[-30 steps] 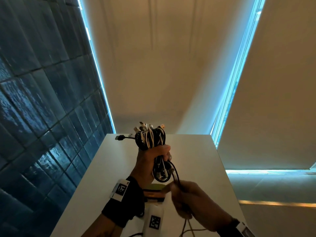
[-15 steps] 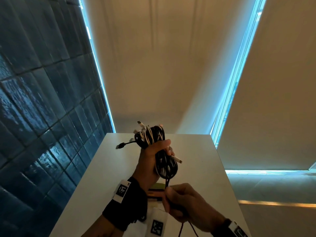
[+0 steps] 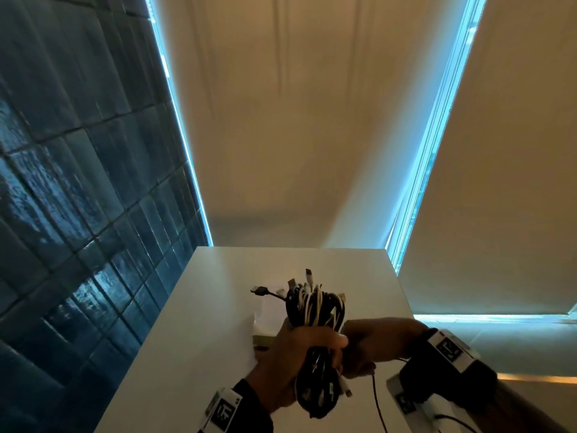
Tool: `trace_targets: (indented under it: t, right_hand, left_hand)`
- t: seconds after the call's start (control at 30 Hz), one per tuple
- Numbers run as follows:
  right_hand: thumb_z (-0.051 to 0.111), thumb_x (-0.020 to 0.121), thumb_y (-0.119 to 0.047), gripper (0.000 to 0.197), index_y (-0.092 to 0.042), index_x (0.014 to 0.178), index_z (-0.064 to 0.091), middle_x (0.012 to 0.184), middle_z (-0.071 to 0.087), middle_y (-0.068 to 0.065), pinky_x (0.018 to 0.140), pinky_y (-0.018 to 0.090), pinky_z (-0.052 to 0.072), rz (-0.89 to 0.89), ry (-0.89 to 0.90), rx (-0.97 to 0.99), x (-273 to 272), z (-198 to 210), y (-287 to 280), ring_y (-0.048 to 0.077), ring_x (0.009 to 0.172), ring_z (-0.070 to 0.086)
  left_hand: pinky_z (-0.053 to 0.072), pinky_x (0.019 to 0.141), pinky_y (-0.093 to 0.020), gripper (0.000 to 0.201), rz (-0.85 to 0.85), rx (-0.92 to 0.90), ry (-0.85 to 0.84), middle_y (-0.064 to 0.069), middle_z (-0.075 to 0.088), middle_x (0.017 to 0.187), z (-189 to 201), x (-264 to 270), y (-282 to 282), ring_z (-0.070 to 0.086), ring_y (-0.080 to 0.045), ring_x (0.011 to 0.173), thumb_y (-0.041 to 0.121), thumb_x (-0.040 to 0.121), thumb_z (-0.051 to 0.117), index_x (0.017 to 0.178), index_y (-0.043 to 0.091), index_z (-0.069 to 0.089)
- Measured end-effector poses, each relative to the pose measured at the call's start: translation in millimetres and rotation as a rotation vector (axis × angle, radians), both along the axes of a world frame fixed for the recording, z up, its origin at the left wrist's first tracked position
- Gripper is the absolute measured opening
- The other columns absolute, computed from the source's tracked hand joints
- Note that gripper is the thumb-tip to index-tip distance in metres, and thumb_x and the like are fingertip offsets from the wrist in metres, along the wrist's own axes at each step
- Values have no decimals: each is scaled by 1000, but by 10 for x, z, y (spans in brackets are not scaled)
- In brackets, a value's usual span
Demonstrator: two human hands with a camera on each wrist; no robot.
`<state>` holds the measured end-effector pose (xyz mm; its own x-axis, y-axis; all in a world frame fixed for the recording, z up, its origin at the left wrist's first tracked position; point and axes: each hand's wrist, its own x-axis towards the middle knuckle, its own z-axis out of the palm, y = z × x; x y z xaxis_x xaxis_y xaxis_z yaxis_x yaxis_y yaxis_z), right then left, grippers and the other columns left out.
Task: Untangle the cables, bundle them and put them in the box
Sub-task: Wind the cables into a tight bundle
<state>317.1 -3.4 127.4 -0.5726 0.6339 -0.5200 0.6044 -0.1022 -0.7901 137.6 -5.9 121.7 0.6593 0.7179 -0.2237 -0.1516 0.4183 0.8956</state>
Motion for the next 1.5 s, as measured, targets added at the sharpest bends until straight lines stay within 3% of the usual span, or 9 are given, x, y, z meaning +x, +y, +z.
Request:
trace_targets:
  t: [0.17,0.37,0.47,0.6,0.77,0.9,1.2,1.37,1.5]
  right_hand:
    - [55,93,-14,52,-47,52,63,47,52,-16,54,17,32,40,-84,225,20,87,48,3,48,40]
    - [61,92,-20,41,-40,57,59,52,57,-24,59,10,35,-61,-121,421,2,-10,45,-4,53,50]
    - [67,87,-21,21,-23,66,69,55,58,-28,63,11,40,-80,-111,534,-18,-32,36,-4,58,55]
    - [68,84,-13,4,-11,82,71,59,60,-26,63,12,46,-83,-65,670,-36,-51,4,-5,61,60]
    - [68,86,-17,4,-20,85,71,69,67,-14,69,17,50,-53,71,460,43,-2,-11,2,66,62]
    - [77,80,-14,25,-5,87,54,67,59,8,49,25,37,-255,180,242,319,38,38,21,57,46]
    - [61,89,-48,47,-9,63,60,52,28,2,43,21,22,-409,8,28,1007,4,171,12,44,23]
    - [47,99,-27,36,4,87,63,56,22,-5,41,20,14,-840,339,0,718,115,320,9,47,21]
    - [47,98,-13,31,10,92,67,51,30,-5,39,20,18,-785,427,208,218,455,215,9,45,23]
  left_hand:
    - [54,66,-40,18,159,105,77,-17,60,70,-155,9,-39,60,-32,68,6,66,73,83,10,73]
    - [57,73,-39,21,290,208,139,-8,67,72,-190,22,-40,66,-25,74,6,59,72,78,15,74]
    - [55,71,-32,29,237,176,131,-3,70,78,-184,16,-29,67,-20,80,4,58,70,84,16,75]
    - [56,67,-34,44,2,36,132,-17,72,96,-96,-20,-35,68,-33,85,3,65,66,108,9,68]
    - [55,66,-34,47,-157,59,122,-24,70,98,-17,-110,-2,66,-27,70,6,72,63,118,8,58]
    - [54,62,-32,43,-203,85,119,-22,71,91,-1,-212,45,64,-24,64,1,73,62,115,2,55]
    - [50,59,-30,40,-198,47,163,-22,55,89,-157,-374,125,58,-25,58,5,69,74,109,5,68]
    - [49,54,-29,26,-124,15,247,-11,57,64,-311,-169,115,57,-23,50,4,70,77,94,5,68]
    - [47,56,-30,18,-23,-29,297,-9,54,57,-468,7,130,54,-23,49,3,73,79,80,7,63]
